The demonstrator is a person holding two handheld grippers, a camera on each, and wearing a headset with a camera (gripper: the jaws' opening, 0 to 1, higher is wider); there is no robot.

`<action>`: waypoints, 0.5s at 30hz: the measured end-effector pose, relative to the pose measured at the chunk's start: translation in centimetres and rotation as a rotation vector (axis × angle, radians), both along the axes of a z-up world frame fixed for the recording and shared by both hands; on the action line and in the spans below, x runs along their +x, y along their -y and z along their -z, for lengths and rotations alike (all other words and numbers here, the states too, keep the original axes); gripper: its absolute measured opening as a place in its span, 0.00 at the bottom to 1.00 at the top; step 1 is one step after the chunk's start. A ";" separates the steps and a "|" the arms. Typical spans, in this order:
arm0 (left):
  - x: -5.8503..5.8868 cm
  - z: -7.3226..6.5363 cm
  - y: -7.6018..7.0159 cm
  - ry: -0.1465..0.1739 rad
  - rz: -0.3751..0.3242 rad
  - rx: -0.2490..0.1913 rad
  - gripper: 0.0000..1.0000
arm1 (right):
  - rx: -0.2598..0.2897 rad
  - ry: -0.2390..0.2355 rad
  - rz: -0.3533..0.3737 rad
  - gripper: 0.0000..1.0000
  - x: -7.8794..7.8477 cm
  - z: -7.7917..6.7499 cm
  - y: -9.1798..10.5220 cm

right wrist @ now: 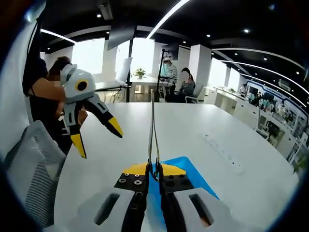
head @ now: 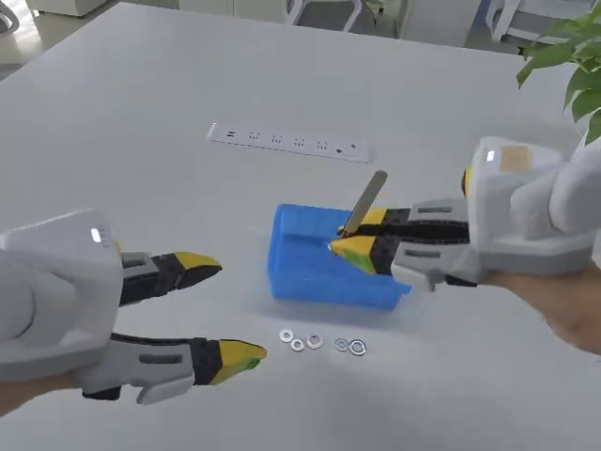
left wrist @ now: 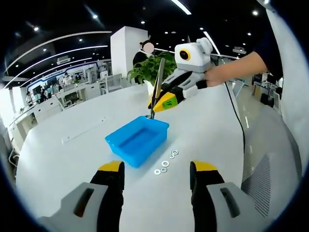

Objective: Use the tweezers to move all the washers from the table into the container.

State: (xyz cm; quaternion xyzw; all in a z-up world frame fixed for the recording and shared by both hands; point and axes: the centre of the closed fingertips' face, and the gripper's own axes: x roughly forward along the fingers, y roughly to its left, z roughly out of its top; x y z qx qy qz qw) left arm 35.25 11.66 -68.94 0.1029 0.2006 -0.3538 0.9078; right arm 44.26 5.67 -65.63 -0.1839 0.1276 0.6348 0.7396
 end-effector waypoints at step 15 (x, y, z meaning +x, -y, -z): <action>-0.3 0.7 -2.3 -0.028 -0.055 0.024 0.59 | -0.110 -0.051 0.031 0.08 5.0 8.1 -1.8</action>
